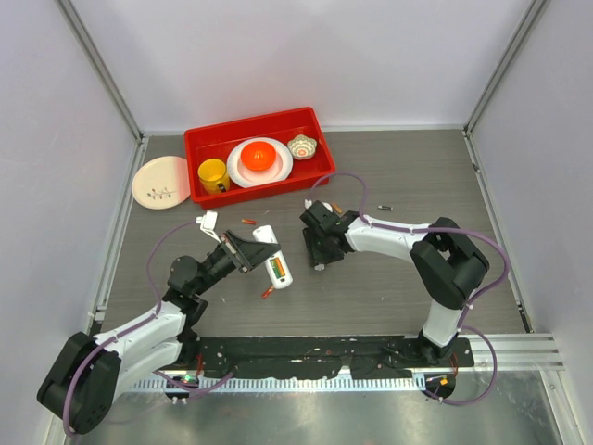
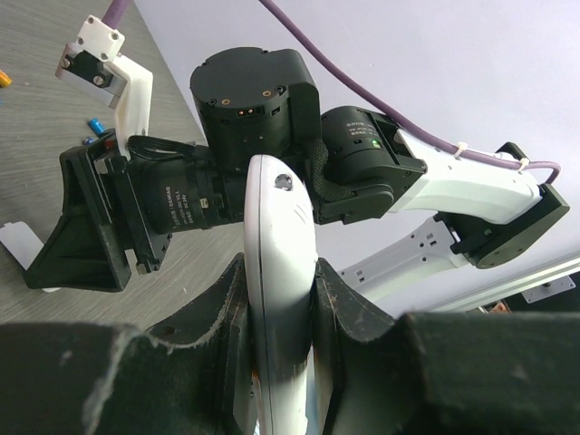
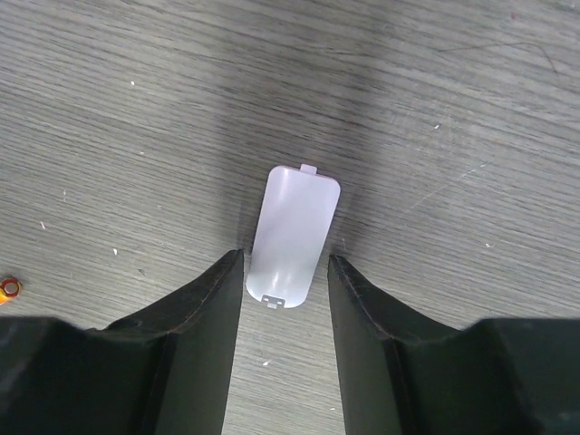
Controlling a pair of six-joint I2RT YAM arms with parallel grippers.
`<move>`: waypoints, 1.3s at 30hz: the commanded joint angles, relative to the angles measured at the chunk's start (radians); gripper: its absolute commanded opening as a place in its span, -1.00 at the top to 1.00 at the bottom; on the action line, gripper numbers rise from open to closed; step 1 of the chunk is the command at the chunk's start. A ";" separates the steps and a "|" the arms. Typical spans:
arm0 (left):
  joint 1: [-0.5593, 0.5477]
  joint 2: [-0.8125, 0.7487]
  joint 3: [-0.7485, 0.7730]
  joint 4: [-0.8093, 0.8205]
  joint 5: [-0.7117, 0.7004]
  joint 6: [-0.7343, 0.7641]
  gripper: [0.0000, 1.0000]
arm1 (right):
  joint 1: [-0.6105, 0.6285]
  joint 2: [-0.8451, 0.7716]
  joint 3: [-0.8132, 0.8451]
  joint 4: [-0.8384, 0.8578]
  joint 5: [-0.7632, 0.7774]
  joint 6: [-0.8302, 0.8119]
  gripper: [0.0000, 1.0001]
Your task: Load the batteries into the remote control
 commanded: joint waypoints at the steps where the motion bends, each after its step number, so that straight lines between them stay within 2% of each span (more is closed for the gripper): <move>1: -0.007 -0.005 0.030 0.083 -0.011 0.010 1.00 | 0.010 0.033 -0.005 -0.084 0.034 -0.014 0.07; 10: -0.011 -0.017 0.022 0.083 -0.009 0.015 1.00 | 0.036 0.079 -0.020 -0.083 0.040 0.009 0.12; 17: -0.011 -0.025 0.015 0.083 -0.008 0.015 0.99 | 0.039 0.064 -0.045 -0.060 0.039 0.028 0.41; 21: -0.013 -0.009 0.019 0.083 -0.016 0.015 1.00 | 0.037 -0.014 -0.032 -0.093 0.059 0.030 0.56; 25: -0.028 0.032 0.044 0.109 -0.031 0.019 1.00 | 0.039 -0.134 0.038 -0.191 0.051 0.012 0.61; 32: -0.051 0.185 0.091 0.218 -0.069 0.002 1.00 | 0.039 -0.347 0.205 -0.484 0.091 -0.037 0.72; 34: -0.060 0.216 0.099 0.247 -0.103 -0.007 0.99 | 0.040 -0.373 0.256 -0.553 0.089 -0.053 0.81; 37: -0.073 0.276 0.108 0.282 -0.152 -0.022 0.99 | 0.040 -0.395 0.317 -0.634 0.040 -0.079 0.96; 39: -0.083 0.324 0.113 0.308 -0.177 -0.033 1.00 | 0.045 -0.410 0.343 -0.653 -0.021 -0.085 0.99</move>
